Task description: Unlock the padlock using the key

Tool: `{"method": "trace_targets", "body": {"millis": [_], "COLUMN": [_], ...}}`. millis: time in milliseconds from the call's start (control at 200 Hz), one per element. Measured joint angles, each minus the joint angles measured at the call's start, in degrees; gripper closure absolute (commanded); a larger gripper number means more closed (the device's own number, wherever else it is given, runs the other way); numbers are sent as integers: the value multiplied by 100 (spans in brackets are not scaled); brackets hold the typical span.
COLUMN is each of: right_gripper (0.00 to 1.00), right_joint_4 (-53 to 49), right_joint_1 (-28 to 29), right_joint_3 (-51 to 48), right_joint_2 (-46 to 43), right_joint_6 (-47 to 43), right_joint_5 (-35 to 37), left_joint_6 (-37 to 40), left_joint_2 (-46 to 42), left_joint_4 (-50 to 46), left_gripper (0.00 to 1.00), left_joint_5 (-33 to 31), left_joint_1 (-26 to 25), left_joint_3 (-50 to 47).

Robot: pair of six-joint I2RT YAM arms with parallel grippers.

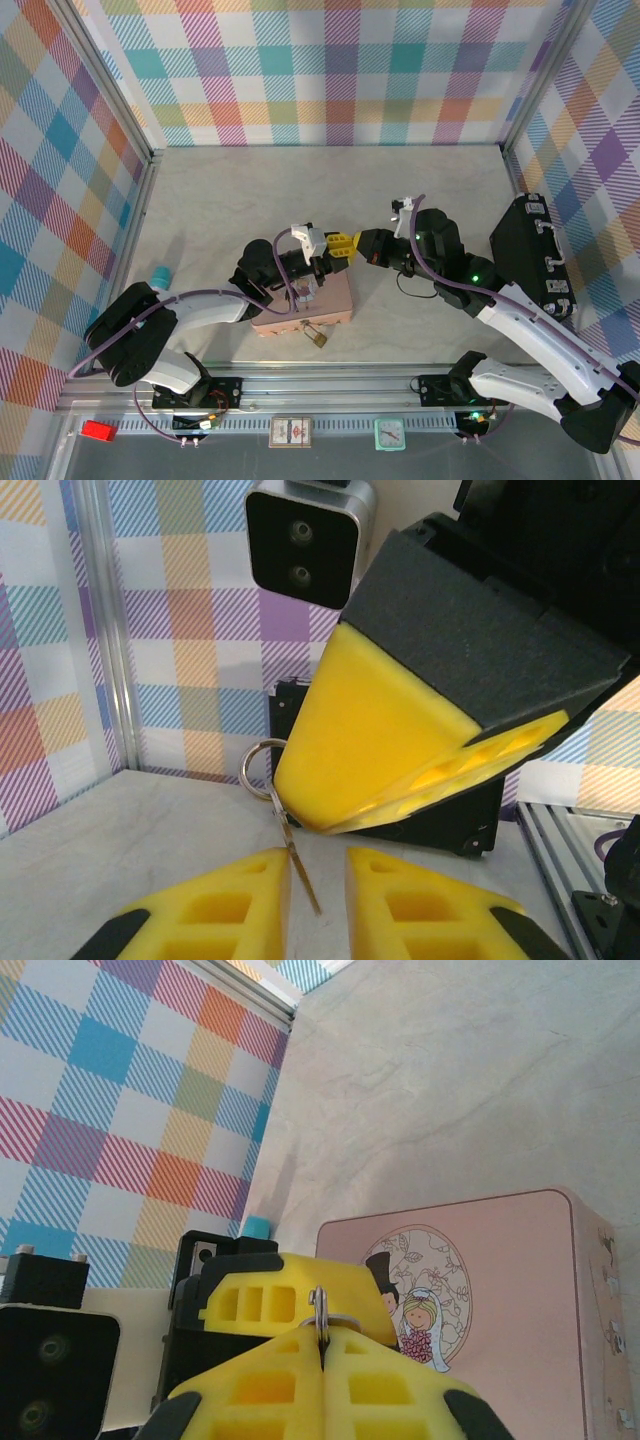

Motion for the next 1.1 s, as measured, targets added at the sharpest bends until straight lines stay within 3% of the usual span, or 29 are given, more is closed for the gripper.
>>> {"method": "trace_targets", "body": {"millis": [350, 520, 625, 710, 830, 915, 1100], "right_gripper": [100, 100, 99, 89, 51, 34, 23], "right_joint_4": [0, -20, -20, -42, -162, -243, 398], "right_joint_1": [0, 2, 0, 2, 11, 11, 9], "right_joint_3": [0, -4, -15, -22, -24, -85, -1049], "right_joint_2": [2, 2, 2, 0, -42, -162, -793], "right_joint_6": [15, 15, 13, 4, -103, -461, -2173], "right_joint_5": [0, 2, 17, 57, 247, 540, 1119], "left_joint_6": [4, -2, -15, -17, 2, 118, 293], "left_joint_2": [-11, -11, -48, -138, -348, -608, -911], "left_joint_4": [-105, -166, -267, -492, -1108, -2118, -5508], "left_gripper": [88, 100, 100, 100, 100, 100, 100], "left_joint_5": [35, -7, -9, -9, -15, -175, -1178], "left_joint_1": [42, 96, 118, 155, 201, 225, 225], "left_joint_3": [2, 2, 2, 31, 179, 479, 2240]}}
